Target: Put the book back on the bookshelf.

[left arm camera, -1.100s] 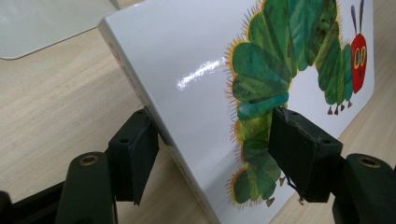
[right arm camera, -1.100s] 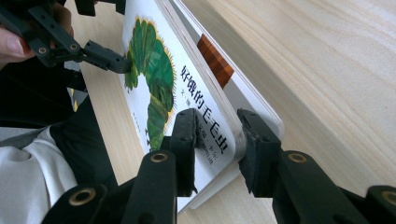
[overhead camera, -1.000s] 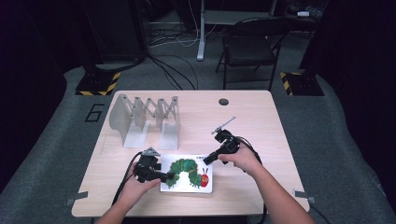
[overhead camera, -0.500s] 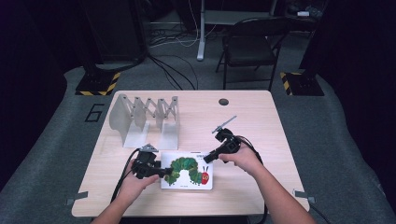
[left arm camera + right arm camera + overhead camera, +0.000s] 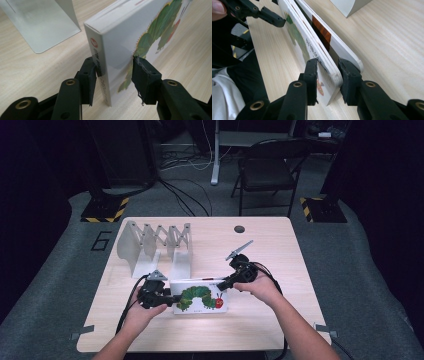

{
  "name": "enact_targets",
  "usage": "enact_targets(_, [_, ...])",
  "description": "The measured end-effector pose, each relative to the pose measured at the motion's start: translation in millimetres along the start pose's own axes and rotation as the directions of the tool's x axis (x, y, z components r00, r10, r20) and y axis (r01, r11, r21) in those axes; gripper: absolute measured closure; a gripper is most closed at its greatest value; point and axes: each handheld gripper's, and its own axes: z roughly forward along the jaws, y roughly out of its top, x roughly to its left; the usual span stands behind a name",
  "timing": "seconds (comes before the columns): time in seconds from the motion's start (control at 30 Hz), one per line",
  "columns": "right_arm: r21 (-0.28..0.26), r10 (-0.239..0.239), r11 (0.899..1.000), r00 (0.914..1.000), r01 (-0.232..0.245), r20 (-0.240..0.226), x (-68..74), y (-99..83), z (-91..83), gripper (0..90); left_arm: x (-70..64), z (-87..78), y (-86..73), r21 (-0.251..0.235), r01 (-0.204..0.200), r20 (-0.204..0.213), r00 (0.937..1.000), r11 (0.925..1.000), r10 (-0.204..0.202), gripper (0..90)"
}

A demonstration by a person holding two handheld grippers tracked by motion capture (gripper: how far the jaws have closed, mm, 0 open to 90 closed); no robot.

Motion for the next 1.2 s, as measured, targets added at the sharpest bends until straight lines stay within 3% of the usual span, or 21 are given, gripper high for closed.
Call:
enact_targets(0.07, [0.005,-0.068,0.998,0.9971,0.068,0.032,2.3,2.5,-2.8,68.7,-0.9,-3.8,2.4,-0.009,-0.03,-0.017,0.9994,0.9995,0.029,57.0])
enact_targets(0.17, [-0.001,-0.077,0.997,0.996,0.077,0.044,3.8,3.1,-4.0,68.4,-2.1,-5.0,2.9,-0.011,-0.037,-0.017,0.9992,0.9993,0.036,57.2])
enact_targets(0.57, [0.001,-0.082,0.997,0.9959,0.082,0.037,5.0,0.6,-2.1,66.9,-4.7,-3.7,-2.9,-0.006,-0.072,-0.031,0.997,0.9974,0.072,58.7])
enact_targets(0.6, [-0.006,-0.04,0.999,0.9988,0.041,0.028,7.4,-0.5,-2.3,65.5,-4.8,-4.8,-3.3,-0.006,-0.088,-0.031,0.9956,0.9961,0.088,59.0])
enact_targets(0.63, [-0.009,-0.068,0.998,0.9973,0.068,0.029,5.3,-1.0,-2.4,65.2,-5.6,-5.0,-4.1,-0.018,-0.084,-0.034,0.9959,0.9963,0.083,59.2])
enact_targets(0.73, [-0.021,-0.079,0.997,0.9965,0.08,0.028,5.4,-2.8,-2.4,64.9,-5.6,-9.6,-4.5,-0.034,-0.078,-0.023,0.9967,0.9964,0.077,59.4])
enact_targets(0.8, [-0.024,-0.06,0.998,0.9978,0.061,0.03,8.0,-3.3,-2.4,64.9,-5.4,-10.9,-4.2,-0.042,-0.082,-0.028,0.9963,0.9957,0.081,59.6])
enact_targets(0.83, [-0.026,-0.082,0.996,0.9959,0.083,0.037,9.2,-3.9,-2.5,64.9,-6.2,-14.0,-3.1,-0.052,-0.083,-0.021,0.9964,0.9952,0.082,59.6])
enact_targets(1.2, [-0.038,-0.1,0.994,0.9943,0.102,0.037,12.2,-10.0,-3.3,64.2,-9.2,-24.8,4.7,-0.039,-0.117,0.003,0.9931,0.9924,0.117,59.8])
